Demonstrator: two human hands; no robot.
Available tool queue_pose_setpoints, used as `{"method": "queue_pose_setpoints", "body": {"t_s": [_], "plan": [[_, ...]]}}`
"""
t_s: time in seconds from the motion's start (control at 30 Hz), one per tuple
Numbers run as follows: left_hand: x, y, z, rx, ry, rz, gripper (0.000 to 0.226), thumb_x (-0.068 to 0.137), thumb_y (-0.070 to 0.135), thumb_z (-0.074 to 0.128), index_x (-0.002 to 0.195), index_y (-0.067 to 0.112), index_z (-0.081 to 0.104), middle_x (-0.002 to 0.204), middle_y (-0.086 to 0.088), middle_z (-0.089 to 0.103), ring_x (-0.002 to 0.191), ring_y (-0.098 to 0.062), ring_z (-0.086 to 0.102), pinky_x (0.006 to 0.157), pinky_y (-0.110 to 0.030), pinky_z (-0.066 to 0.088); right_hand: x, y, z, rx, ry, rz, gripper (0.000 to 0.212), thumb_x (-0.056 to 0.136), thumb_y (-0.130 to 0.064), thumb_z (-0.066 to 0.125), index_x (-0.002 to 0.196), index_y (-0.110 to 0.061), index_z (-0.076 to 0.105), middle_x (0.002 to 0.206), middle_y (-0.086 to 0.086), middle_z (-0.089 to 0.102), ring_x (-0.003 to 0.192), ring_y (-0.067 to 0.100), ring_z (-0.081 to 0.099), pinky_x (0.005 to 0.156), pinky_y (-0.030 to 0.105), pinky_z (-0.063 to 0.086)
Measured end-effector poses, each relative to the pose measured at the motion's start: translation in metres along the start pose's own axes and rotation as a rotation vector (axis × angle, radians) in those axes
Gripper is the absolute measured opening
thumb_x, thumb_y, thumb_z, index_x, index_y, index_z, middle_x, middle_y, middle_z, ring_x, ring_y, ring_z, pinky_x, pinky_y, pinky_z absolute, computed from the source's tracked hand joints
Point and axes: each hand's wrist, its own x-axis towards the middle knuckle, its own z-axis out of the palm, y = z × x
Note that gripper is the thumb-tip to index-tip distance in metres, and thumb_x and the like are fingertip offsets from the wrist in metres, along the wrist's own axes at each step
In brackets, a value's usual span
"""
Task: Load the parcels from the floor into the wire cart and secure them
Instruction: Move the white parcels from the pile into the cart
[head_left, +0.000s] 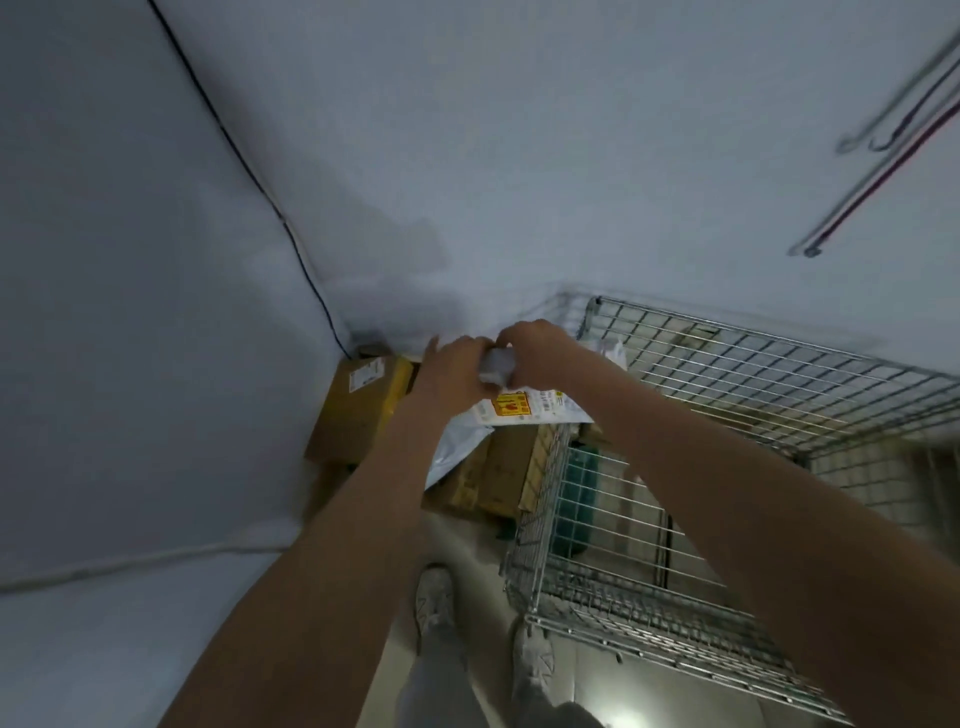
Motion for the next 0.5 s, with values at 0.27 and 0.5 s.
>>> {"method": "queue_pose_setpoints", "body": {"t_s": [0.27, 0.5], "plan": [[-0.062, 0.061, -0.002, -0.647, -0.112, -0.168, 0.045, 0.080, 0.038, 0.081, 0.110, 0.009, 0.066, 0.105, -0.002, 0.069, 0.095, -0.020, 0.065, 0.080, -0.035, 0.055, -0.120, 0.035, -0.008, 0.089, 0.474, 0.040, 0.066, 0.084, -0.025, 0.074, 0.144, -0.022, 0.046, 0.148, 0.011, 0.044, 0.141, 0.031, 0.035, 0.118, 0.045, 0.018], [-0.097, 0.093, 0.024, -1.086, -0.201, -0.327, 0.033, 0.087, 0.027, 0.076, 0.115, 0.020, 0.060, 0.114, 0.001, 0.069, 0.096, -0.020, 0.069, 0.084, -0.046, 0.059, -0.209, 0.065, 0.030, 0.630, 0.593, 0.504, 0.064, 0.089, -0.022, 0.071, 0.145, -0.021, 0.040, 0.150, 0.007, 0.038, 0.136, 0.028, 0.041, 0.110, 0.046, 0.042]]}}
